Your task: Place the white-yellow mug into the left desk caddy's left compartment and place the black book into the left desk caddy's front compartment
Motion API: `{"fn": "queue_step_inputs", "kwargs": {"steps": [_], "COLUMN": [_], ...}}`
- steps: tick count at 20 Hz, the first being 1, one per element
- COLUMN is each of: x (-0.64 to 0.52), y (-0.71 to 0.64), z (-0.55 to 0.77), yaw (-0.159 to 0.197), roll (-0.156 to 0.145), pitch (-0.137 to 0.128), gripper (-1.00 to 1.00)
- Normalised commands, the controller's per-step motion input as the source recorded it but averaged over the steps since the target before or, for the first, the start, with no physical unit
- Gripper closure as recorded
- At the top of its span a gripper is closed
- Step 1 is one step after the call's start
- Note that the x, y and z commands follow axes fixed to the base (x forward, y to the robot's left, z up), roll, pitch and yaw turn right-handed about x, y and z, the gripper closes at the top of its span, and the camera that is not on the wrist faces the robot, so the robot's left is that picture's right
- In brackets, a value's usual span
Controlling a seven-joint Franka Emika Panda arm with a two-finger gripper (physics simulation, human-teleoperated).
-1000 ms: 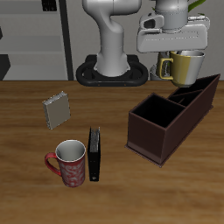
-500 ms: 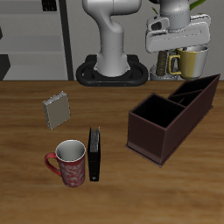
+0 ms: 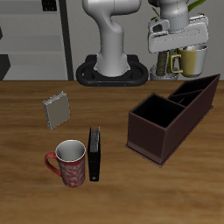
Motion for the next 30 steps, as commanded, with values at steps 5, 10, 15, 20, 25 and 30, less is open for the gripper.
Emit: {"fn": "queue_step_inputs", "kwargs": {"steps": [5, 10, 15, 20, 25, 30], "x": [-0.19, -0.28, -0.16, -0.22, -0.25, 0.09], "y": [-0.02, 0.18, 0.11, 0.03, 0.35, 0.09], "z": [-0.15, -0.19, -0.12, -0.14, -0.08, -0.03], "yaw": [-0.021, 0.017, -0.004, -0.011, 0.002, 0.007], "roll": [0.004, 0.040, 0.017, -0.066, 0.043, 0.007], "pitch": [0.020, 0.002, 0.017, -0.007, -0.020, 0.010], "gripper": [1.00, 1.00, 1.00, 1.00, 1.00, 1.00]}}
